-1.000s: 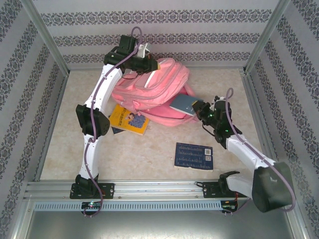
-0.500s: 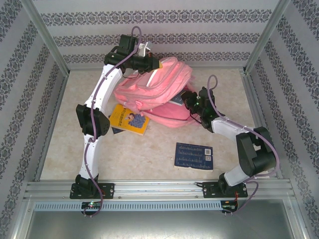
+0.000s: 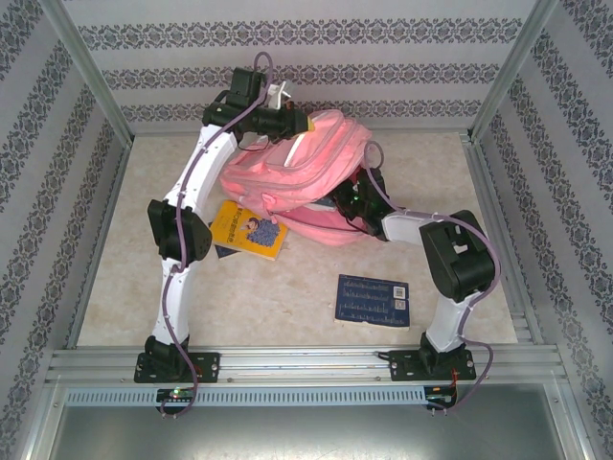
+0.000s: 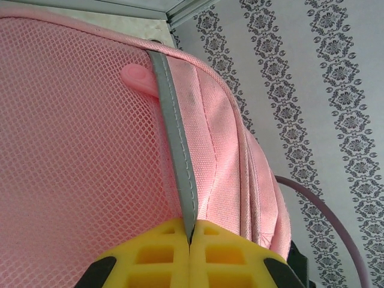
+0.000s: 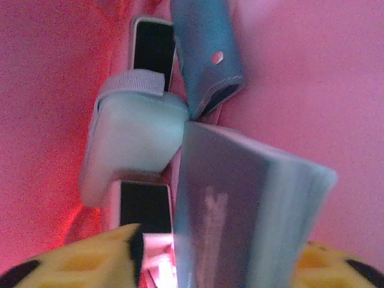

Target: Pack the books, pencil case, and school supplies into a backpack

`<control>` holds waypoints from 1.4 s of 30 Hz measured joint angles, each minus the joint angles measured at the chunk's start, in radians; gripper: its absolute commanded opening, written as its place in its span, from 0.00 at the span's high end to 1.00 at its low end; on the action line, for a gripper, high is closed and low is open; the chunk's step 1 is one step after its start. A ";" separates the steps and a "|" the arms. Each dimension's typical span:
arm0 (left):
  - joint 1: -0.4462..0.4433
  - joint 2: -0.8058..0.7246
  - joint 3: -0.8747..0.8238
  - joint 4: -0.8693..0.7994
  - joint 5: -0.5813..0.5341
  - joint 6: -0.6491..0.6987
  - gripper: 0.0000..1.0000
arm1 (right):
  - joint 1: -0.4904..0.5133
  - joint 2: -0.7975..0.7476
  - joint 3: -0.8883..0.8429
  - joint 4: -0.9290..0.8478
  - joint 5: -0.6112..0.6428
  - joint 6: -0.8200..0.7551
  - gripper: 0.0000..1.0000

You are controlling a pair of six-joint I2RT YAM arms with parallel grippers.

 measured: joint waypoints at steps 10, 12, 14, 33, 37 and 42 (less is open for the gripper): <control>-0.031 0.077 -0.006 0.024 0.007 0.008 1.00 | -0.010 -0.491 -0.190 -0.341 0.102 -0.198 0.23; -0.043 0.081 -0.017 0.025 0.004 0.013 1.00 | -0.019 -0.567 -0.220 -0.404 0.114 -0.218 0.27; -0.058 0.082 -0.037 0.029 -0.003 0.020 1.00 | -0.033 -0.645 -0.270 -0.479 0.126 -0.224 0.33; -0.210 -0.168 -0.561 0.134 -0.208 0.085 0.45 | 0.177 -0.794 -0.346 -1.353 0.390 -0.052 1.00; -0.266 -0.311 -0.688 0.192 -0.241 0.085 0.42 | 0.169 -0.742 -0.355 -1.335 0.421 -0.047 1.00; -0.333 -0.418 -0.866 0.257 -0.256 0.088 0.40 | 0.118 -0.621 -0.362 -1.229 0.424 -0.095 1.00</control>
